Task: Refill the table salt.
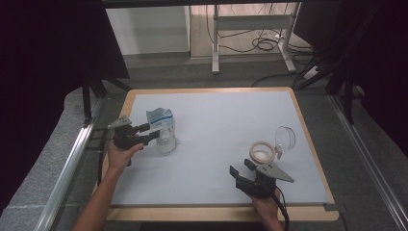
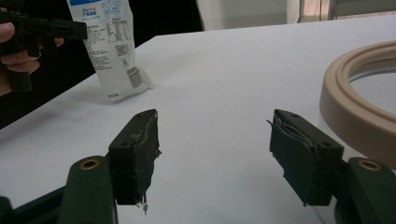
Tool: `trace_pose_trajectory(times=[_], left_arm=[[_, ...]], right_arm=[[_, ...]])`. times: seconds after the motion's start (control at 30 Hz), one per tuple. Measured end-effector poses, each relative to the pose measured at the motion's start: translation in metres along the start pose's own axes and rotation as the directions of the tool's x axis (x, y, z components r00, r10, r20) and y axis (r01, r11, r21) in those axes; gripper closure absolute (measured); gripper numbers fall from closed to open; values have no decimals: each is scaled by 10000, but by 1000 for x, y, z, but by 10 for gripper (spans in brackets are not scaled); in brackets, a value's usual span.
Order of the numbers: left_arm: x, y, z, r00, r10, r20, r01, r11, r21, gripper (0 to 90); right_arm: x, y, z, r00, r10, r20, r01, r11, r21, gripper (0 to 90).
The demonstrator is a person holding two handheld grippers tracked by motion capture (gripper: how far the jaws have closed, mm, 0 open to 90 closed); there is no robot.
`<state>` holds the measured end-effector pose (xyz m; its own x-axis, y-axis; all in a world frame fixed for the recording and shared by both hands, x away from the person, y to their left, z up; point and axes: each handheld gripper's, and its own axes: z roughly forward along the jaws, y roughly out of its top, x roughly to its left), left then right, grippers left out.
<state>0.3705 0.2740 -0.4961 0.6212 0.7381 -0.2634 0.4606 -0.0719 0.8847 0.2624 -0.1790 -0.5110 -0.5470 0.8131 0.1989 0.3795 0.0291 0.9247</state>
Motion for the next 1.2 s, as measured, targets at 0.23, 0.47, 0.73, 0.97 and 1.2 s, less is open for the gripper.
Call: trace_pose_trajectory(times=[0.23,0.47,0.73,0.97,1.2], left_arm=[[-6,-7,-5,9998,118,147,-118,9999,1,337],[-8,-12,-6,9998,138,158,-139,9999,58,336],[-13,-15,-7,9988,201,456,-201,9998,-15,333],[-18,-19,-9,9989,254,402,-254,9997,-9,326],[-25,-27,-13,9990,368,262,-372,9992,163,326]], right_arm=[[0,1,0,10000,11,15,-11,10000,-51,336],[-1,1,-1,10000,28,1,-28,10000,-9,336],[-3,2,-4,9999,98,106,-96,9999,-122,336],[-2,2,-4,10000,51,81,-51,9999,-114,336],[-2,5,-11,9998,-153,112,156,9995,-288,395]])
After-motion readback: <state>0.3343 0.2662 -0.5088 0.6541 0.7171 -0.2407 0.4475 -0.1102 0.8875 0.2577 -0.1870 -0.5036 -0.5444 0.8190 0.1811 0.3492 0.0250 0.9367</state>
